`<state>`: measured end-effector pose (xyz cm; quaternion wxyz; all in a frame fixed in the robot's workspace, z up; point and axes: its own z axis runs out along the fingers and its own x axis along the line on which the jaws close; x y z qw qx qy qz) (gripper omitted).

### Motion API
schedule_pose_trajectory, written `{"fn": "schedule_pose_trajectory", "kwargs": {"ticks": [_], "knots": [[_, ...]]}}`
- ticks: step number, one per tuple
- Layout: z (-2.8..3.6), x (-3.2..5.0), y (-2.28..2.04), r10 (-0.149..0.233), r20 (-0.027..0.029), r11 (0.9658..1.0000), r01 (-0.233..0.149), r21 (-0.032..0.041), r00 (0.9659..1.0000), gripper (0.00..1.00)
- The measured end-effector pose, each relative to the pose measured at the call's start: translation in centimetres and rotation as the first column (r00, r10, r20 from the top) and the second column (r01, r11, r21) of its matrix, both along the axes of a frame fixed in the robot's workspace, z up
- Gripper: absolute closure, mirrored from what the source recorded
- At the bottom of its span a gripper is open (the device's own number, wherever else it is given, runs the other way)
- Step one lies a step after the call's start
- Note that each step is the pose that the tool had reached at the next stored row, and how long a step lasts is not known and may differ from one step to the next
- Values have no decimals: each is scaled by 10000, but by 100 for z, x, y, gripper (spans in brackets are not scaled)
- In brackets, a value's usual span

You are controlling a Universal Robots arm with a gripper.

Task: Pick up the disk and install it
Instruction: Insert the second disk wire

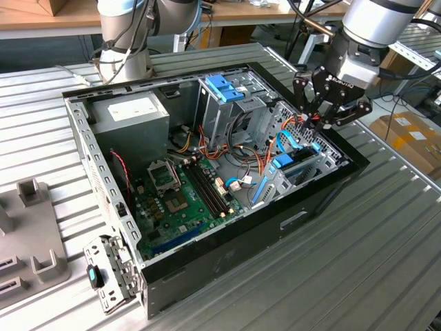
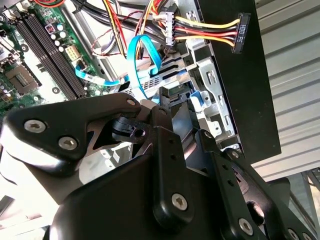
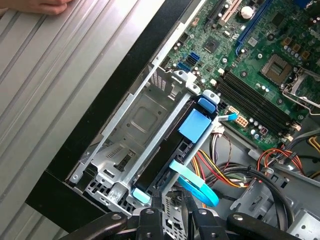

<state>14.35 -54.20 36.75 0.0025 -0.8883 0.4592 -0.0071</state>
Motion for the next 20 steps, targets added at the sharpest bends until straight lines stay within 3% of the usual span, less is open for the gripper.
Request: {"fn": "schedule_pose_trajectory", "kwargs": {"ticks": [20], "knots": [[0, 40, 72, 5, 0, 10000, -5, 0, 10000, 70]]}}
